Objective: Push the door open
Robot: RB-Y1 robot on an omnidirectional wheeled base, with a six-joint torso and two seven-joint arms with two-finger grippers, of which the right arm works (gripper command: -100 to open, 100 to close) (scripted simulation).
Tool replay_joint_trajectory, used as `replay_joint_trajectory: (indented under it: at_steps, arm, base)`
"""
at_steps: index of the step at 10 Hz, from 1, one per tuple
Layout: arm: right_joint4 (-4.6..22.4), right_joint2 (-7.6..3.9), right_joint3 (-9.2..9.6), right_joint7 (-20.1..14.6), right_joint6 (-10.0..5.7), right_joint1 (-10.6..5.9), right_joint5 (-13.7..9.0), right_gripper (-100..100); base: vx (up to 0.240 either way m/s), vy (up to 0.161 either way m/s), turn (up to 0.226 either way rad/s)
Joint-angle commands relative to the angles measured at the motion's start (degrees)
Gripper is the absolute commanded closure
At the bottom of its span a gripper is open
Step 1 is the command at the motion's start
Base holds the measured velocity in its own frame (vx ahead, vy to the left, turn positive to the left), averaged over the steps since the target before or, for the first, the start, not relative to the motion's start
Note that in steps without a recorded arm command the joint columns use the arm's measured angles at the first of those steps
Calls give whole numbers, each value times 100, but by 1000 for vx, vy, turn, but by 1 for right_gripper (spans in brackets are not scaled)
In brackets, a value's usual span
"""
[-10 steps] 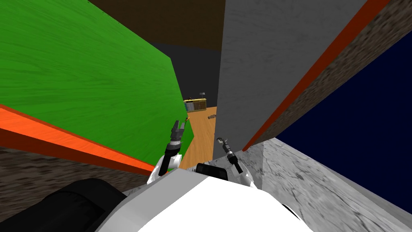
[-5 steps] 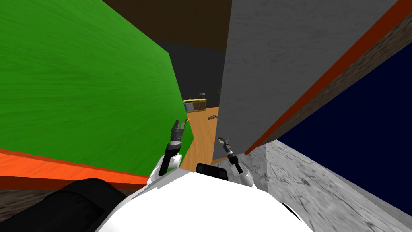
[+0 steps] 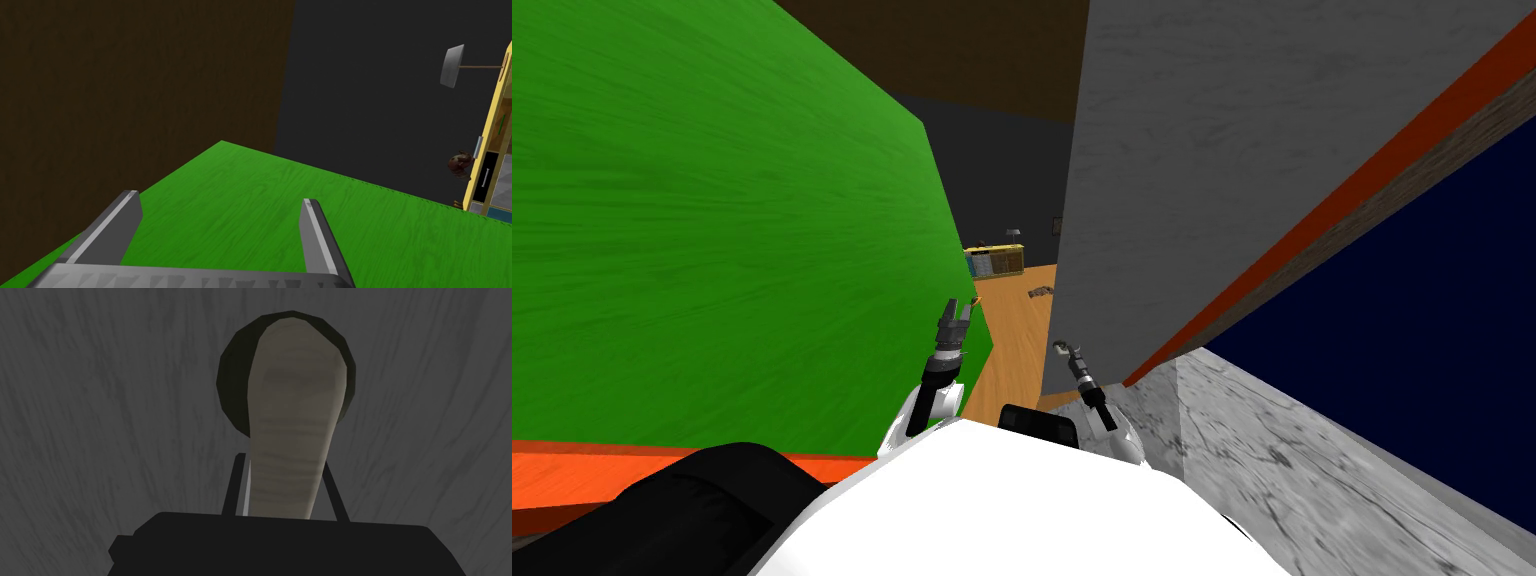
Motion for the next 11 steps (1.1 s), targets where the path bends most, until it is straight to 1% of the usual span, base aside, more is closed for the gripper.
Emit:
replay_joint_trajectory:
  at_steps: [1, 2, 4, 8, 9, 10, 11]
  arm:
    - [55, -76, -161, 70, 8, -87, -103, 100]
    - [57, -75, -195, 98, 17, -89, -127, 100]
    - [67, -61, -338, 215, 56, -96, -227, 100]
    - [83, -18, -557, 395, 116, -109, -382, 100]
    - [83, -18, -557, 395, 116, -109, -382, 100]
    - [91, 16, -664, 482, 145, -115, -457, 100]
    - [93, 28, -699, 511, 155, -117, -482, 100]
  base:
    - [109, 59, -52]
    - [163, 102, -98]
    - [158, 138, -71]
    - [160, 110, -49]
    - [113, 82, -51]
    - [132, 108, -49]
    - [162, 122, -87]
